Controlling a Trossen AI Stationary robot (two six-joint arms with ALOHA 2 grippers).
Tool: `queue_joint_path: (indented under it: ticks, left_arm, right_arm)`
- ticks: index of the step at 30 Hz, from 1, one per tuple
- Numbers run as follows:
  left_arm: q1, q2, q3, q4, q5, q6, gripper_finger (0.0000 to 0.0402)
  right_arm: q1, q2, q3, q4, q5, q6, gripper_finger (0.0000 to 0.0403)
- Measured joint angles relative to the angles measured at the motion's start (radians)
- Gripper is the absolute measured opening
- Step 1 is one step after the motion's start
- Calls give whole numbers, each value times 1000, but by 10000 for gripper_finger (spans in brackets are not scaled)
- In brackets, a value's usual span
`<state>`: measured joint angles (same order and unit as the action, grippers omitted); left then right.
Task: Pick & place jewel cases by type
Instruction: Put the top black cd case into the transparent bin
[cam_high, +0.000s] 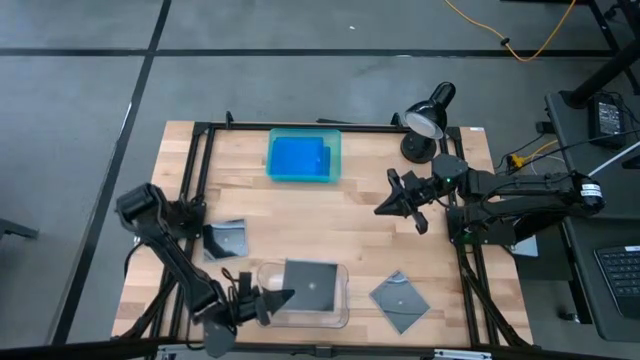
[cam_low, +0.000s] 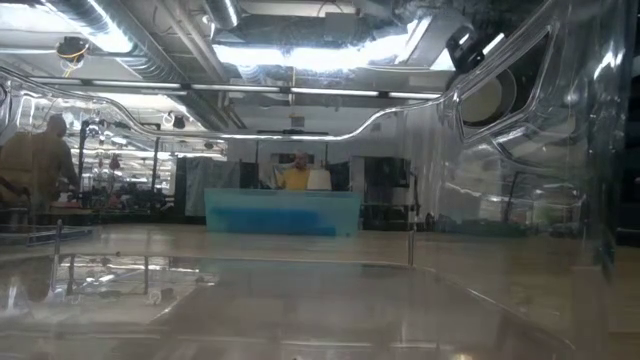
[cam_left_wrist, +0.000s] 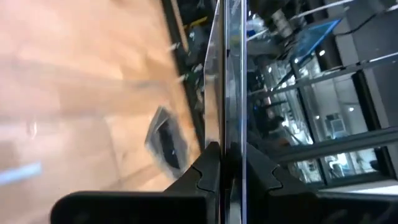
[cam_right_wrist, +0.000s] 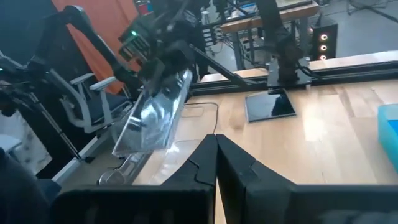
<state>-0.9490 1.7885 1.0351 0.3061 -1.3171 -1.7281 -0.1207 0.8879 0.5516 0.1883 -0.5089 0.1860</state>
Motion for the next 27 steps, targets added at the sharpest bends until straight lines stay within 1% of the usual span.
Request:
queue_joint_path:
  ticks: [4,10,13,22,24,27]
  left_arm:
    - [-1,41,0,9,37,-75,18]
    - [0,52,0,-27,107,-144,18]
    - [4,51,0,-32,107,-171,22]
    - [16,46,0,-32,116,-173,31]
    - [15,46,0,-32,144,-174,36]
    - [15,46,0,-33,213,-194,49]
  right_arm:
    - [0,0,0,0,-36,-24,10]
    - [0,0,0,-5,-43,-65,10]
    - [0,0,0,-7,-43,-77,10]
    - [0,0,0,-30,-46,-90,10]
    - [0,0,0,-47,-46,-90,10]
    - [0,0,0,-63,-47,-93,10]
